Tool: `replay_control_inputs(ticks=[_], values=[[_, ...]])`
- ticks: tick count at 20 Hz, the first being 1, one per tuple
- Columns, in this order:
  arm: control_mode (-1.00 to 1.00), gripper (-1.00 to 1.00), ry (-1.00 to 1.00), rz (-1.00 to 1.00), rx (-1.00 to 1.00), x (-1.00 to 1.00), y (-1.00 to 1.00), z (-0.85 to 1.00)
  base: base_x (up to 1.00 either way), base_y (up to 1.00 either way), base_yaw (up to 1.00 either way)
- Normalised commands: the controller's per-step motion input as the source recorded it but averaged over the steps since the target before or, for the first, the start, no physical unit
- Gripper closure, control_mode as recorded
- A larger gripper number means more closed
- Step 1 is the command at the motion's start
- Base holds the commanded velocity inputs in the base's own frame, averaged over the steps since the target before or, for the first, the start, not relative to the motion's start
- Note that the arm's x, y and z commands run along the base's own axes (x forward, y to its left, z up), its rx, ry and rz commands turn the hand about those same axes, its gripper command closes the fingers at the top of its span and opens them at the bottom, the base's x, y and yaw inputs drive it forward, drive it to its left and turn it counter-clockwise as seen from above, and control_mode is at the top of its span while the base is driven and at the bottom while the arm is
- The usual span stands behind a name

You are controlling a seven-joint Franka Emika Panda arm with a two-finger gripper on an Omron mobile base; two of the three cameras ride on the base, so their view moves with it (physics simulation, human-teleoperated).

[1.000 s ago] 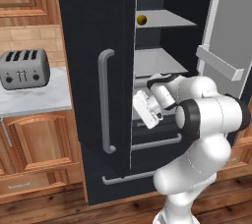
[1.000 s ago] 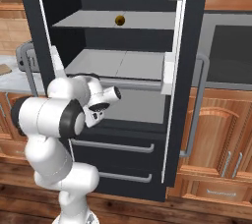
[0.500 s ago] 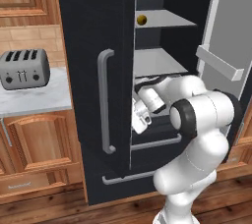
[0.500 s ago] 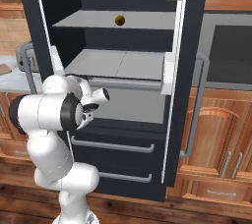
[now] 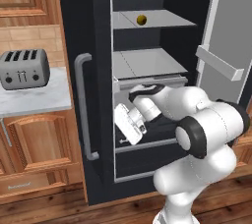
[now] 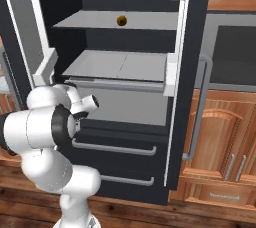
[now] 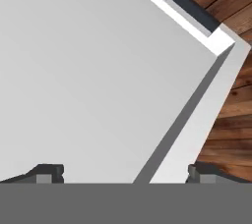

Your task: Retrieve a lemon from the fridge and place it on the cutting board with the fish.

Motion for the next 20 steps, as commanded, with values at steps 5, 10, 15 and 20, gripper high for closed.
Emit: replay_control_inputs(ticks=[5, 10, 15, 20], values=[[-1.00, -1.00, 0.09, 0.00, 0.00, -0.62, 0.71, 0.00, 0.00, 0.00, 0.00], [-1.00, -1.00, 0.00, 0.00, 0.00, -0.15, 0.44, 0.00, 0.00, 0.00, 0.00], [-1.00, -1.00, 0.03, -0.02, -0.08, 0.09, -0.12, 0.00, 0.00, 0.00, 0.00], [-1.00, -1.00, 0.02, -0.01, -0.10, 0.45, -0.69, 0.01, 0.00, 0.00, 0.00]])
